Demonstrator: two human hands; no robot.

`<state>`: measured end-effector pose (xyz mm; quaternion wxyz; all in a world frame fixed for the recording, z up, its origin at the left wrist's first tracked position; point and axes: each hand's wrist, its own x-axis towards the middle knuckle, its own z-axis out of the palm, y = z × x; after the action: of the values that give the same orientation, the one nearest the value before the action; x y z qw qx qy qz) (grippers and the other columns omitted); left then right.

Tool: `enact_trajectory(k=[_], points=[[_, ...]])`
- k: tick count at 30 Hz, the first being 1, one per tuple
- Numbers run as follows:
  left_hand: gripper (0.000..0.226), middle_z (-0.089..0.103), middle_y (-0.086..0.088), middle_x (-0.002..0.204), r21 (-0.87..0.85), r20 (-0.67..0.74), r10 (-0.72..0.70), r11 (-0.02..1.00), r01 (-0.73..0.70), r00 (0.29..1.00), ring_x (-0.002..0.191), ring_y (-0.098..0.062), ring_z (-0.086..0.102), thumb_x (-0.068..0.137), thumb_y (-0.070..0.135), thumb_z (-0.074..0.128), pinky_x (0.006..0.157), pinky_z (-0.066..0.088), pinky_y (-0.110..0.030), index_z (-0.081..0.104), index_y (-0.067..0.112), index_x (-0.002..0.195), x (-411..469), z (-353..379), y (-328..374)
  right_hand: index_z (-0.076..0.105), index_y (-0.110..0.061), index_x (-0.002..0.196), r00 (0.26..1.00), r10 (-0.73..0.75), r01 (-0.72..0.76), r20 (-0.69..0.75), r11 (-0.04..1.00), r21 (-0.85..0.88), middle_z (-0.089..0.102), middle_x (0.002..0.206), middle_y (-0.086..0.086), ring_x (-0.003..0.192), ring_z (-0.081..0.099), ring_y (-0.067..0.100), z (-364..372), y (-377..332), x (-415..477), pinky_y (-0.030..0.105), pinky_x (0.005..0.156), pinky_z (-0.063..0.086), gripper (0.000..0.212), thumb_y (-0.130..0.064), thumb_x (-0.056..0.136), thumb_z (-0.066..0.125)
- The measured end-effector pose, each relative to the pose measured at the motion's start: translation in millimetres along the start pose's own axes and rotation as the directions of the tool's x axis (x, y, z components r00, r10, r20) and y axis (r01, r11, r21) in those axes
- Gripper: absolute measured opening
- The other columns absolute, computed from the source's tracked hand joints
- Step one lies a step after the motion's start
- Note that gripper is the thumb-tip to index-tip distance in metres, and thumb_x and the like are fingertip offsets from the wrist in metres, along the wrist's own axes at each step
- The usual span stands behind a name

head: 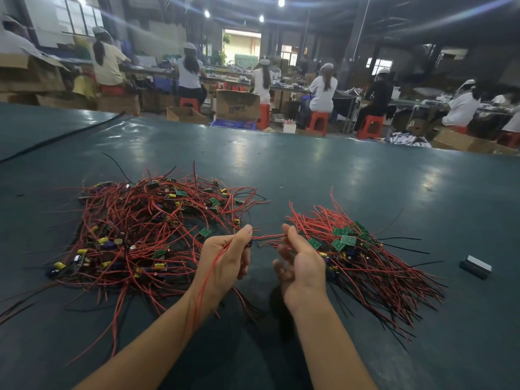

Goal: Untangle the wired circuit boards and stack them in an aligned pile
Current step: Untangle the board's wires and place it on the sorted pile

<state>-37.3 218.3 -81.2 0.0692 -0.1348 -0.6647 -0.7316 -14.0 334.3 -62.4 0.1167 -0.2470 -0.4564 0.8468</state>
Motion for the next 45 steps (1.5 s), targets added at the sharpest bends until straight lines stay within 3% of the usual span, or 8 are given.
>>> enact_trajectory(k=[10, 17, 24, 35, 38, 42, 45], points=[[0.055, 0.045, -0.001, 0.041, -0.081, -0.070, -0.020, 0.997, 0.014, 0.997, 0.035, -0.011, 0.041, 0.097, 0.028, 0.054, 0.037, 0.035, -0.019, 0.049, 0.017, 0.043, 3, -7, 4, 0.073, -0.023, 0.094, 0.993, -0.090, 0.075, 0.079, 0.982, 0.174, 0.075, 0.077, -0.005, 0.060, 0.066, 0.003, -3, -5, -3, 0.016, 0.041, 0.044, 0.012, -0.016, 0.094, 0.063], [0.057, 0.043, -0.002, 0.040, -0.066, 0.053, -0.015, 0.998, 0.018, 0.998, 0.033, -0.011, 0.040, 0.094, 0.029, 0.053, 0.038, 0.035, -0.018, 0.049, 0.016, 0.039, 1, -4, 6, 0.070, -0.025, 0.091, 1.000, -0.028, 0.026, 0.003, 0.973, 0.231, 0.070, 0.066, -0.010, 0.054, 0.059, 0.002, -5, -6, -1, 0.013, 0.035, 0.036, 0.008, -0.024, 0.095, 0.062], [0.060, 0.045, -0.002, 0.041, -0.073, -0.011, -0.034, 0.997, 0.033, 0.999, 0.034, -0.011, 0.041, 0.098, 0.026, 0.051, 0.039, 0.036, -0.017, 0.050, 0.016, 0.039, 5, -11, 9, 0.069, -0.020, 0.086, 0.989, -0.139, 0.117, 0.059, 0.954, 0.277, 0.077, 0.082, -0.003, 0.063, 0.068, 0.002, -8, -7, 0, 0.015, 0.043, 0.045, 0.005, -0.017, 0.090, 0.067], [0.055, 0.045, -0.003, 0.040, -0.059, 0.015, -0.042, 0.997, 0.043, 0.999, 0.034, -0.013, 0.042, 0.088, 0.041, 0.055, 0.039, 0.036, -0.019, 0.051, 0.016, 0.039, 6, -11, 10, 0.060, -0.022, 0.079, 0.980, -0.198, 0.189, -0.002, 0.933, 0.308, 0.076, 0.074, 0.000, 0.057, 0.067, 0.005, -9, -7, 0, 0.016, 0.042, 0.045, 0.016, -0.016, 0.085, 0.073], [0.057, 0.047, -0.001, 0.042, -0.086, -0.011, -0.062, 0.994, 0.060, 0.998, 0.036, -0.013, 0.042, 0.095, 0.035, 0.053, 0.041, 0.037, -0.020, 0.053, 0.018, 0.041, 7, -16, 10, 0.056, -0.023, 0.075, 0.979, -0.202, 0.203, -0.035, 0.923, 0.328, 0.075, 0.073, 0.001, 0.053, 0.065, 0.004, -12, -9, 3, 0.016, 0.042, 0.045, 0.022, -0.017, 0.084, 0.074], [0.057, 0.044, 0.004, 0.045, -0.178, -0.068, -0.112, 0.979, 0.099, 0.991, 0.039, -0.013, 0.038, 0.099, 0.033, 0.049, 0.044, 0.034, -0.023, 0.051, 0.024, 0.043, 12, -26, 13, 0.059, -0.022, 0.089, 0.973, -0.228, 0.226, -0.033, 0.917, 0.327, 0.076, 0.082, -0.001, 0.057, 0.066, 0.006, -19, -14, 7, 0.017, 0.044, 0.047, 0.015, -0.024, 0.085, 0.073], [0.060, 0.046, 0.004, 0.044, -0.152, -0.056, -0.076, 0.986, 0.066, 0.996, 0.039, -0.012, 0.040, 0.099, 0.037, 0.047, 0.043, 0.035, -0.022, 0.053, 0.022, 0.042, 10, -21, 14, 0.063, -0.019, 0.106, 0.987, -0.154, 0.139, 0.041, 0.958, 0.249, 0.072, 0.090, -0.003, 0.056, 0.063, 0.007, -14, -10, 4, 0.018, 0.043, 0.047, 0.039, -0.040, 0.076, 0.075]])
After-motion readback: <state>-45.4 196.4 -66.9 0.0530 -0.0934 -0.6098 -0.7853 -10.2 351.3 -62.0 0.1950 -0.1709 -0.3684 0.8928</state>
